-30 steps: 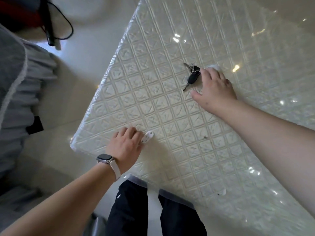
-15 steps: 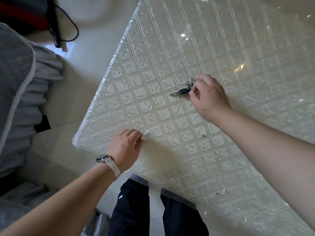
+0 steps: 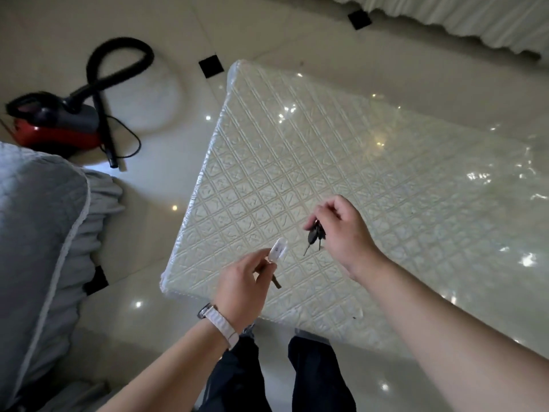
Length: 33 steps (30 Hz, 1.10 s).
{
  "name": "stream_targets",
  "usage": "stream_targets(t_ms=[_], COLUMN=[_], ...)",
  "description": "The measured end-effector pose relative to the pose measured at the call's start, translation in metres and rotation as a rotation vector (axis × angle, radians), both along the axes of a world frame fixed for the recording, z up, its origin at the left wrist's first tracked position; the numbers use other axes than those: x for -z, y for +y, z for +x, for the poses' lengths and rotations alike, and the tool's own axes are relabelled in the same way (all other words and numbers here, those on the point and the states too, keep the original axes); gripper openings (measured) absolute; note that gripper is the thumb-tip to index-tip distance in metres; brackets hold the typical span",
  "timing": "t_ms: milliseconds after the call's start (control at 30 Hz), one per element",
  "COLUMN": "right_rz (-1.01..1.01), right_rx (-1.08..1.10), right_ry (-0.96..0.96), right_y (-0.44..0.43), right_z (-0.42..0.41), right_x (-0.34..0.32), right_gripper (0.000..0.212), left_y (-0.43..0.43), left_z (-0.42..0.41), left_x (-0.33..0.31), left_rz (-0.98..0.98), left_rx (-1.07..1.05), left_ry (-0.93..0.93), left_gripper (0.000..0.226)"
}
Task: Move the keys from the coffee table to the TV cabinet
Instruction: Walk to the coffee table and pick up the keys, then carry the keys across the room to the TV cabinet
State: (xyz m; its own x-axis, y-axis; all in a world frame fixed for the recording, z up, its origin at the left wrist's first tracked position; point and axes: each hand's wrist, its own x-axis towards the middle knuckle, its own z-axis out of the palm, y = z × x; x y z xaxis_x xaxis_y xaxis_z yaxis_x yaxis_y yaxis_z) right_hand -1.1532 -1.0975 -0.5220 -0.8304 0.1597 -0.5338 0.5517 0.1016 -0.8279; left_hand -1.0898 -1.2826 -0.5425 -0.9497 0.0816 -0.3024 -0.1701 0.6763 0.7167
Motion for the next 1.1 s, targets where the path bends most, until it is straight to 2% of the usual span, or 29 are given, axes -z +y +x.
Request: stream_targets(t_ms=[133,267,433,633,833,1100], right_rz=[-0.125,-0.223,-0.282,-0.076,0.165,0.198], right_rx=[0.204,0.405,0.561,0.698,0.746,0.889], right_ry=[-0.032,-0.087,-0.088,-0.018,0.073,0.146], right_y=[0.018,0.025,0.025,0.03,0.057,0.122], right_z=[0.025,0.062,0.12,0.187,0.254,0.362], right_x=[-0.061,-0.117,-0.173,-0.222,-0.265,-0.29], right_gripper=[0.016,0.016,0.008,0.011,0.01,0.011], left_y=[0.005,0.01,0.025,0.061,0.119,0.206], left_z=[-0.002,-0.009,-0.011,0.009,0.055,0.138], left_x=[-0.052,-0.1,-0.157,-0.212,-0.265,-0.306], left_rz=[0.077,0.153,0.168,0.246,0.26,0.268], left_rx=[0.1,0.197,0.318,0.5,0.714,0.92], left_ry=[0.004,-0.018,-0.03,-0.142,-0.001,0.082], left_gripper=[0.024,0.017,0.026,0.022,0.035,0.037])
